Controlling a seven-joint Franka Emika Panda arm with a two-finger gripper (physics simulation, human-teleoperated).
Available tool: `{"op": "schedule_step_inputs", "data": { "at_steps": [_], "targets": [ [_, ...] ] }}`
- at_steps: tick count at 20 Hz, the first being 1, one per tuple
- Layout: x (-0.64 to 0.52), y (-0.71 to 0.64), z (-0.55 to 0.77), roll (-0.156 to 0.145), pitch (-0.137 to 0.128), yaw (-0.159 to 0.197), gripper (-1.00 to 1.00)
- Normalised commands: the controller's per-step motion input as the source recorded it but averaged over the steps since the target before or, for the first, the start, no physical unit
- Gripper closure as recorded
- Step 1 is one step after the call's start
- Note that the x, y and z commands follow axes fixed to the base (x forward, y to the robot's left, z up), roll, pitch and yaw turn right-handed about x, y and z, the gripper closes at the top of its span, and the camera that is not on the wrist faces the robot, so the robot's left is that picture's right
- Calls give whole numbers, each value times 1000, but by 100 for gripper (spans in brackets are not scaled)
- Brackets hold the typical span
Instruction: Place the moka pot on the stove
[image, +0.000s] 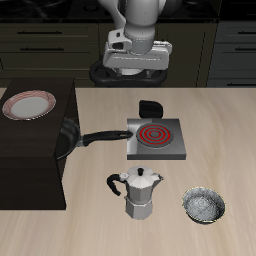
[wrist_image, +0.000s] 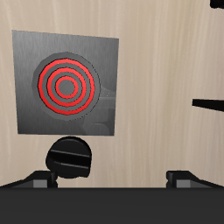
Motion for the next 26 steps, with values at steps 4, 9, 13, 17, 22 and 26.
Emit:
{"op": "schedule_step_inputs", "data": {
  "at_steps": [4, 9, 13, 17, 22, 26],
  "targets": [
    [190, 104, 32, 8, 6, -35, -100],
    [421, -8, 81, -15, 1, -36, -100],
    [334, 14, 22, -18, 1, 0, -100],
    [346, -42, 65, -20, -14, -24, -100],
    [338, -26, 50, 0, 2, 4, -100],
    [432, -78, 72, -16, 7, -37, -100]
  ]
}}
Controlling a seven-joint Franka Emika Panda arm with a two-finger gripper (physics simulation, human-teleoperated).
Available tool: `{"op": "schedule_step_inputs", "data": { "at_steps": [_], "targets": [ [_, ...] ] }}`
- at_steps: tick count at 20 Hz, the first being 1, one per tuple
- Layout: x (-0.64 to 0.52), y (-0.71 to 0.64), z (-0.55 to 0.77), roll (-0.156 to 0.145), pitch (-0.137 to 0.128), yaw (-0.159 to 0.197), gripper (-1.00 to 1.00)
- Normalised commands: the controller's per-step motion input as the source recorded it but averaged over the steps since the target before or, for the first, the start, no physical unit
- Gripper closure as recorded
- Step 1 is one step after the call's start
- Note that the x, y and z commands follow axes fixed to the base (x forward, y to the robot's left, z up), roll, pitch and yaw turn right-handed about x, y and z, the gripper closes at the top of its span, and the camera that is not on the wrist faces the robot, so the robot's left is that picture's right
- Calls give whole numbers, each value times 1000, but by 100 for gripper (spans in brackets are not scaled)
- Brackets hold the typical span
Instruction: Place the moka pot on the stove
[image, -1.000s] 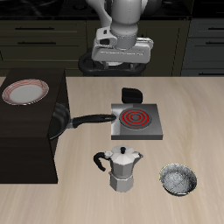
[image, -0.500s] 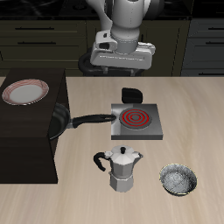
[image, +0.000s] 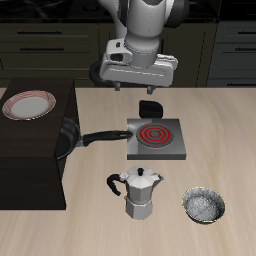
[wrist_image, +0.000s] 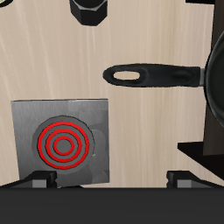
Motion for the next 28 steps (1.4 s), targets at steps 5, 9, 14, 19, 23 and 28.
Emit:
{"op": "schedule_step_inputs", "data": {
  "at_steps": [5, 9, 14, 19, 23, 28],
  "targets": [
    [331, -1, 17, -29, -10, -5, -100],
    [521, 46, -87, -30, 25, 42, -100],
    [300, 72, -101, 18, 12, 0, -100],
    [350, 81, -47, 8, -50, 12, -100],
    [317, 91, -21, 22, 0, -8, -100],
    [344, 79, -25, -2, -10, 11, -100]
  ]
}}
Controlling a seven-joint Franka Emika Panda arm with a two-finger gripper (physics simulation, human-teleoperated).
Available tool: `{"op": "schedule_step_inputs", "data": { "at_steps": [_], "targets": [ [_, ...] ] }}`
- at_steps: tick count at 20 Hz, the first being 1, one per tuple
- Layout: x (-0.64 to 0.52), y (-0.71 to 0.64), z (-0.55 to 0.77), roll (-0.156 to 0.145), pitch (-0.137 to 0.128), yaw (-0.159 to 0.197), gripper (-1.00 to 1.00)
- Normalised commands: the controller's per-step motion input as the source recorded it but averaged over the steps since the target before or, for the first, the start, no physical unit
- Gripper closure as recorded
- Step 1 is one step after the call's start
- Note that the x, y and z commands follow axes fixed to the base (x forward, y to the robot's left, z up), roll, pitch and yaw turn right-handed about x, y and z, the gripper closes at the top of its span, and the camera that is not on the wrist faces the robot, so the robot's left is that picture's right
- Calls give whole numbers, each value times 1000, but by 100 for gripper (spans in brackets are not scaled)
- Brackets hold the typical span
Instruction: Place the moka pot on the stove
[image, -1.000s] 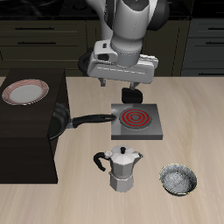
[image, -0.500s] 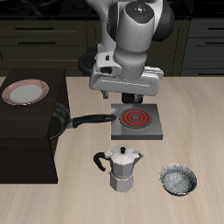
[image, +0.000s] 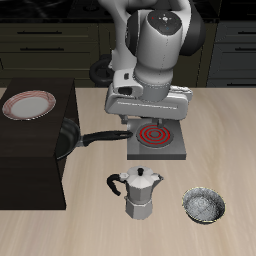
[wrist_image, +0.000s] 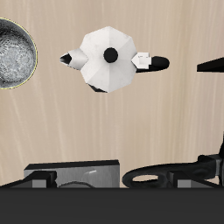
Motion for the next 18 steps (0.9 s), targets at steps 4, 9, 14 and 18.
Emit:
{"op": "schedule_step_inputs", "data": {
  "at_steps": [4, 9, 14, 18],
  "targets": [
    [306, -20, 37, -26, -11, -25, -100],
    [229, 17, -27, 4, -8, 18, -100],
    [118, 48, -62, 7, -3, -3, -100],
    [1, 71, -155, 8, -24, 37, -100]
  ]
}}
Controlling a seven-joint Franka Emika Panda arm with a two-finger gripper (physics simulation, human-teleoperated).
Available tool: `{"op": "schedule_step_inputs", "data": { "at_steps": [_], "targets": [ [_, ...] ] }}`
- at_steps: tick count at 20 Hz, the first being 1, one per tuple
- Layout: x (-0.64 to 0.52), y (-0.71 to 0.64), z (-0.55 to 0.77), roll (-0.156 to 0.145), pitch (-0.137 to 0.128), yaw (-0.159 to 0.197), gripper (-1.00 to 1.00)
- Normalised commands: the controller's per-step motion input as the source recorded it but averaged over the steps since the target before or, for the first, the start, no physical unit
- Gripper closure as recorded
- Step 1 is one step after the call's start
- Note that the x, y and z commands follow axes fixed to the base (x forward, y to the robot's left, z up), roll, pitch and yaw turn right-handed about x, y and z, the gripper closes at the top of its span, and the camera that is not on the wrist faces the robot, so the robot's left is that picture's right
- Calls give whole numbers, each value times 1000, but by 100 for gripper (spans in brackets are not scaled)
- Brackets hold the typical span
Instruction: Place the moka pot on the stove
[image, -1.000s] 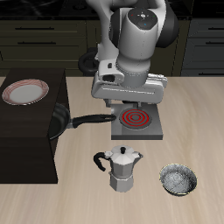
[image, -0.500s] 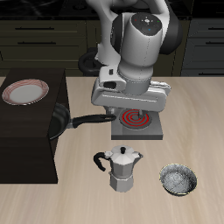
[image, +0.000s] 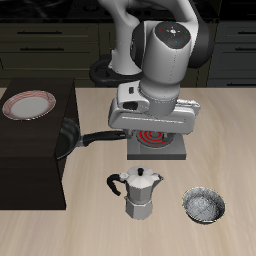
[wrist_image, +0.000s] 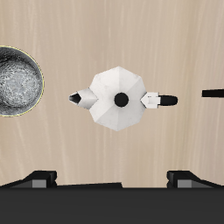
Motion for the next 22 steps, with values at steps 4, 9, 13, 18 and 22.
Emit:
{"op": "schedule_step_inputs", "data": {
  "at_steps": [4, 9, 13, 18, 22],
  "targets": [
    [-27, 50, -269, 8, -26, 18, -100],
    [-3, -41, -298, -26, -7, -22, -100],
    [-33, 61, -136, 16, -17, -43, -100],
    [-27, 45, -77, 19, -21, 8, -100],
    [29, -36, 17, 6, -31, -1, -100]
  ]
}}
